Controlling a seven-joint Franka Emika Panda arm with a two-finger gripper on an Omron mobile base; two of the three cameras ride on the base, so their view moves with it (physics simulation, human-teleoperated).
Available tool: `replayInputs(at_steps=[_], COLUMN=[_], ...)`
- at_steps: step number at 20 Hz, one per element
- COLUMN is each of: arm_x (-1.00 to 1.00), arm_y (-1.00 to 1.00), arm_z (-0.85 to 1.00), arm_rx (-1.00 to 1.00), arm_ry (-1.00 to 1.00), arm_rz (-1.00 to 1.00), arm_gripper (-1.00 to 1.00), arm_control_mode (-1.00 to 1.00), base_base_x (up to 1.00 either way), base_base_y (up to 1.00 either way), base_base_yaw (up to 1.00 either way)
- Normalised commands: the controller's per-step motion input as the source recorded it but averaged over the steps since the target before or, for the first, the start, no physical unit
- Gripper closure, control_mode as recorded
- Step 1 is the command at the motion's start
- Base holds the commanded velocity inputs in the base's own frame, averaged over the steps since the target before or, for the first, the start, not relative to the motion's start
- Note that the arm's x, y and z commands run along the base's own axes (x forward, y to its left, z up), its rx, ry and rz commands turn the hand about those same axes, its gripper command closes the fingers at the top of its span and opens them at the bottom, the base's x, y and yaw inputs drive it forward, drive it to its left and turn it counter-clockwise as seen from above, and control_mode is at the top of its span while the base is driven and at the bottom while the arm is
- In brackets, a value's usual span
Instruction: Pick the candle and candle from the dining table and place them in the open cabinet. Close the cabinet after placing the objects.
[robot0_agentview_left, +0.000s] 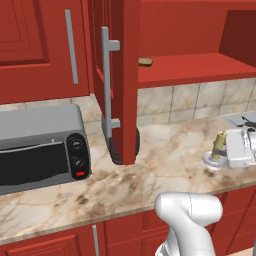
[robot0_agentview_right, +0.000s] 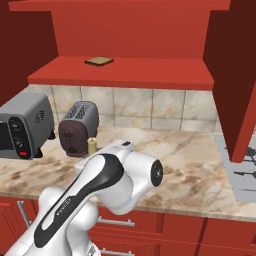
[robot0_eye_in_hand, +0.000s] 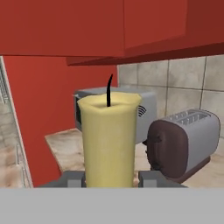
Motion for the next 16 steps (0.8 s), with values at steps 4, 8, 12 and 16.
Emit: replayInputs(at_steps=[4, 8, 12, 16], arm_x=[-0.04, -0.01, -0.03, -0.05], arm_y=[0.00, -0.01, -0.03, -0.02], arm_z=[0.12, 0.09, 0.10, 0.11], arm_rx=[0.00, 0.00, 0.00, 0.00], arm_ry=[0.00, 0.00, -0.03, -0.08], arm_rz=[-0.04, -0.05, -0.05, -0.05], arm_gripper=[1.00, 1.00, 1.00, 1.00], arm_control_mode=[-1.00, -1.00, -1.00, -1.00], base_base_x=[0.00, 0.00, 0.00, 0.00], base_base_y=[0.00, 0.00, 0.00, 0.00], base_base_yaw=[0.00, 0.00, 0.00, 0.00])
